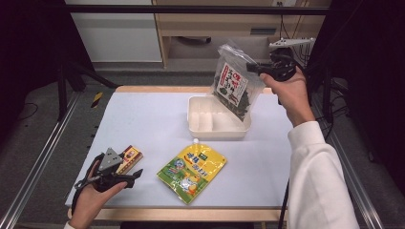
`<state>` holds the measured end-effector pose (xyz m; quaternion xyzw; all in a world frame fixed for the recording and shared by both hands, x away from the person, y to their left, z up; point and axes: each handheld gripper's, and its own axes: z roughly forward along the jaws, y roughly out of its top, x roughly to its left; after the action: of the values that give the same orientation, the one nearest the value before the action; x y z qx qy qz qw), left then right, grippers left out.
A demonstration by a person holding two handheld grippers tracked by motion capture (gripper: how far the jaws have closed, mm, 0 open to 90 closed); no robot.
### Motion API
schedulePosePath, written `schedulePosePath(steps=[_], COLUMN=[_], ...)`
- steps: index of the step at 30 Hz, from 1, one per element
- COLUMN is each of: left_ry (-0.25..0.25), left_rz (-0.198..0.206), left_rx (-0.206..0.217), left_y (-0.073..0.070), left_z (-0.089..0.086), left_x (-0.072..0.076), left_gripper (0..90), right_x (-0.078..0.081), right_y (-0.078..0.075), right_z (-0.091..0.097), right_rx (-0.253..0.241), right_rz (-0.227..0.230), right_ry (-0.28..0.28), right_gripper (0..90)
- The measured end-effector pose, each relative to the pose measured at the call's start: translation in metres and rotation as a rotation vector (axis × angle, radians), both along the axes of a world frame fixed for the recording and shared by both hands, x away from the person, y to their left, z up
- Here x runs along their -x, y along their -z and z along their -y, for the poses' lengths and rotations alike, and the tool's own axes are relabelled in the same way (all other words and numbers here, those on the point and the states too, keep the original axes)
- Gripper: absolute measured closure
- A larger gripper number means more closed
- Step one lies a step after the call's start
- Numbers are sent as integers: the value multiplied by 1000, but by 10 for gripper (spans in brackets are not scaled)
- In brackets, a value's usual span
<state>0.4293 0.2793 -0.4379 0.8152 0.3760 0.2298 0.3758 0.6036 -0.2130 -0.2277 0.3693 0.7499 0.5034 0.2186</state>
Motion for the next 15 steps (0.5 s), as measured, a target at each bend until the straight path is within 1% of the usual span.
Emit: schedulePosePath(steps=[3,7,9,10,12,15], left_ry=[-9,-34,-40,-45,-47,-50], left_rz=[6,15,14,15,12,14], left_rx=[1,31,37,44,51,51], left_y=[-1,-3,-4,-4,-4,-3], left_z=[-2,-6,-8,-8,-9,-10], left_x=[0,0,0,0,0,0], left_gripper=[127,131,131,131,131,132], right_x=[-2,-5,-6,-7,-7,-7], right_y=[5,12,16,18,21,25], right_z=[2,7,10,12,16,21], right_rx=[8,0,-3,-18,-31,-45], right_rz=[-1,-12,-13,-14,-11,-7], right_ry=[3,12,20,22,29,36], right_gripper=[885,885,885,885,885,885])
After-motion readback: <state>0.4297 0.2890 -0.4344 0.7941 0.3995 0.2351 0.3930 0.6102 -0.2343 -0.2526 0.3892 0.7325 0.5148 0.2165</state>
